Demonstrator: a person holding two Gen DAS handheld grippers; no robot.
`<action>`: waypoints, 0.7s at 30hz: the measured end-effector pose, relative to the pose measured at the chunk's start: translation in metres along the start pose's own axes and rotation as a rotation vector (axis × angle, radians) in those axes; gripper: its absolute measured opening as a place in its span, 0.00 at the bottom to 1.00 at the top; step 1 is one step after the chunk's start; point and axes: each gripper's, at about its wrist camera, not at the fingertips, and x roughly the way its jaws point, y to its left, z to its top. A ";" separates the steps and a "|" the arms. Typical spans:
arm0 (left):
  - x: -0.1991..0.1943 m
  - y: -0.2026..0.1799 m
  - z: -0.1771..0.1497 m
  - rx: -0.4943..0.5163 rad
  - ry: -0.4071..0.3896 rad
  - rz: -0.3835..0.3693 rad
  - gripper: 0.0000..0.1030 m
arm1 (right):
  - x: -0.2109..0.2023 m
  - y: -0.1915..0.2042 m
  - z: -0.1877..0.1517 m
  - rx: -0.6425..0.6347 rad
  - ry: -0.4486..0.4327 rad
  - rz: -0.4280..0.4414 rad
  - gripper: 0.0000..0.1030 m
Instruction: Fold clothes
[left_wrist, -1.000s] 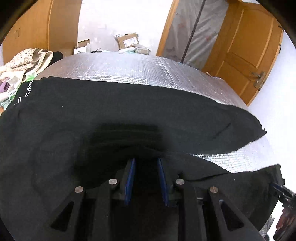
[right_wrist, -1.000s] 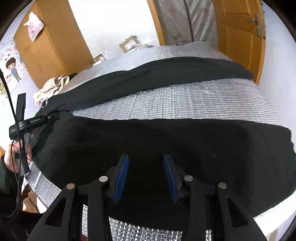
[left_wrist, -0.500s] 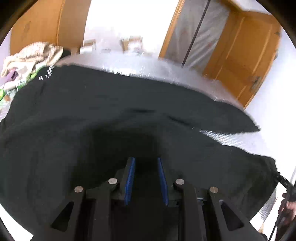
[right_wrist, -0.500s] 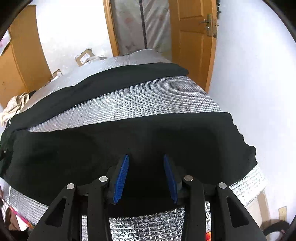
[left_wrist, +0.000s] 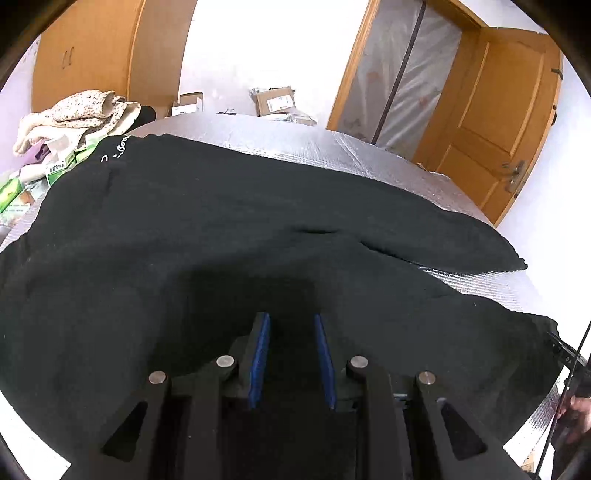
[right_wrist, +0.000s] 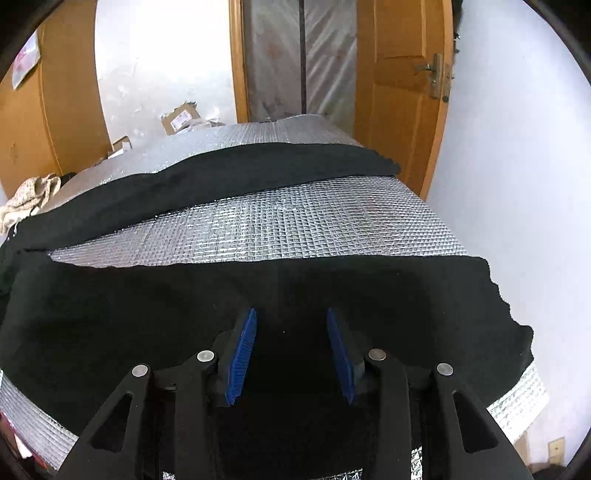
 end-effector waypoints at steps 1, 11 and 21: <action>0.001 -0.001 0.000 0.001 0.000 0.002 0.25 | 0.000 0.000 -0.002 -0.002 -0.006 -0.003 0.41; 0.007 -0.006 0.001 0.011 -0.003 0.019 0.25 | -0.003 0.004 -0.006 -0.015 0.003 -0.024 0.41; 0.009 -0.013 0.004 0.045 0.003 0.053 0.25 | -0.033 -0.044 -0.016 0.031 0.021 -0.037 0.41</action>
